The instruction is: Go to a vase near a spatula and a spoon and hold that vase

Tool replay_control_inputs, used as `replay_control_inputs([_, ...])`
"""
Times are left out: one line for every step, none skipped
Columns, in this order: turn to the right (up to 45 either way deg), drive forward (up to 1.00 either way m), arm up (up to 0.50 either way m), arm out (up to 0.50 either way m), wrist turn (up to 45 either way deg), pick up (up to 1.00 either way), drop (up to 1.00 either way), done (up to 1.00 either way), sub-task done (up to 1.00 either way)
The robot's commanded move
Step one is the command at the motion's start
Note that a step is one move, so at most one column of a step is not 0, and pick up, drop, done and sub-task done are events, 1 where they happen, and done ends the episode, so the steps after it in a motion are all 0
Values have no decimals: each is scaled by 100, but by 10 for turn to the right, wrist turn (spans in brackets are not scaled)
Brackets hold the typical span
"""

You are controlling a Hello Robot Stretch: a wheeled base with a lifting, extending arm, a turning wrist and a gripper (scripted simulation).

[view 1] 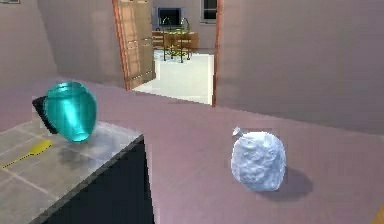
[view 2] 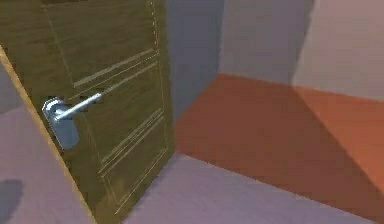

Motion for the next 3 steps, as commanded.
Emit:
replay_control_inputs([0, 85, 0, 0, 0, 0, 0, 0, 0])
replay_control_inputs([-300, 0, 0, 0, 0, 0, 0, 0, 0])
replay_control_inputs([0, 25, 0, 0, 0, 0, 0, 0, 0])
